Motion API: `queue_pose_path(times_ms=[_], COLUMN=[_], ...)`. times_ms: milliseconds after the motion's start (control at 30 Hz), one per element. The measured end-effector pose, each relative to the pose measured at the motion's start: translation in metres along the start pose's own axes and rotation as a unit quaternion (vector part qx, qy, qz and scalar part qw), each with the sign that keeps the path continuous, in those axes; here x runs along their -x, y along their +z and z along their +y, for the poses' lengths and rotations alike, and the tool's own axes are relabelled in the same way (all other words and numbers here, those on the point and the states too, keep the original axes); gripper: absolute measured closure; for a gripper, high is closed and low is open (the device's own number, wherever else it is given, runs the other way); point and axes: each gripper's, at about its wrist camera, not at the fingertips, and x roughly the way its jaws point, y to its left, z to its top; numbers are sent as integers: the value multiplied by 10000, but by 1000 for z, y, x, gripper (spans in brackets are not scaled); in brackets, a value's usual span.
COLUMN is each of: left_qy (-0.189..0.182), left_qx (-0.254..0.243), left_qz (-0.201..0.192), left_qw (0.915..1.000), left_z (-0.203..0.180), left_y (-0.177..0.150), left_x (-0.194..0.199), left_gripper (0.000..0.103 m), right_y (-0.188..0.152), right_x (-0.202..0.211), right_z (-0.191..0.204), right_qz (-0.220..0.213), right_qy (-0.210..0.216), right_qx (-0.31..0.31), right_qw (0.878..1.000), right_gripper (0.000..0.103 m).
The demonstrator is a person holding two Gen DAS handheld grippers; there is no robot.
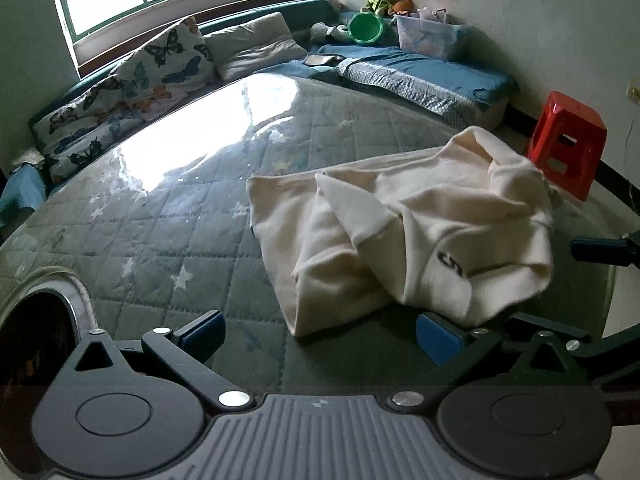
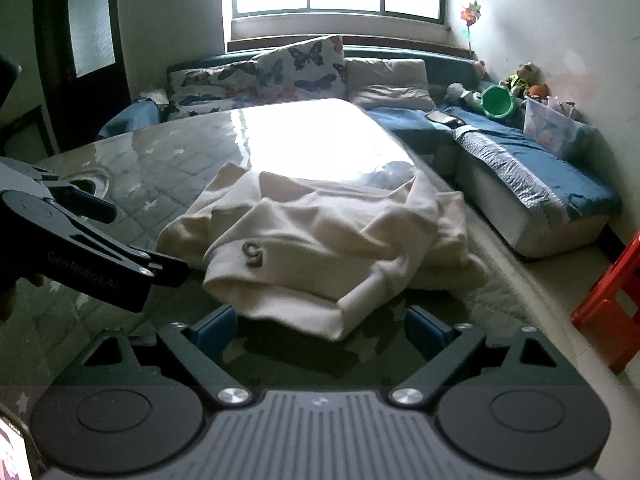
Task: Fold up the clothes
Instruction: 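Lower both grippers onto the sweatshirt and close them on its fabric, then lift the sweatshirt with both grippers and shake it out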
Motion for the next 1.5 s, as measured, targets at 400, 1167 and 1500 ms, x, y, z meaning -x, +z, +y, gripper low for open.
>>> queue_pose_path(times_ms=[400, 1167, 1500], left_qy=[-165, -336, -708], left_qx=[296, 1074, 1105], left_qz=[-143, 73, -20], left_qw=[9993, 9936, 9913], left_z=[9, 33, 43], left_y=[33, 70, 52], left_x=[-10, -73, -51], left_gripper=[5, 32, 85], right_y=[36, 65, 50], right_x=[-6, -84, -65], right_z=[-20, -65, -67], right_qz=[-425, -96, -194], right_qy=[-331, -624, -626], right_qx=[91, -190, -186], right_qw=[9985, 9978, 9977], right_gripper=[19, 45, 90])
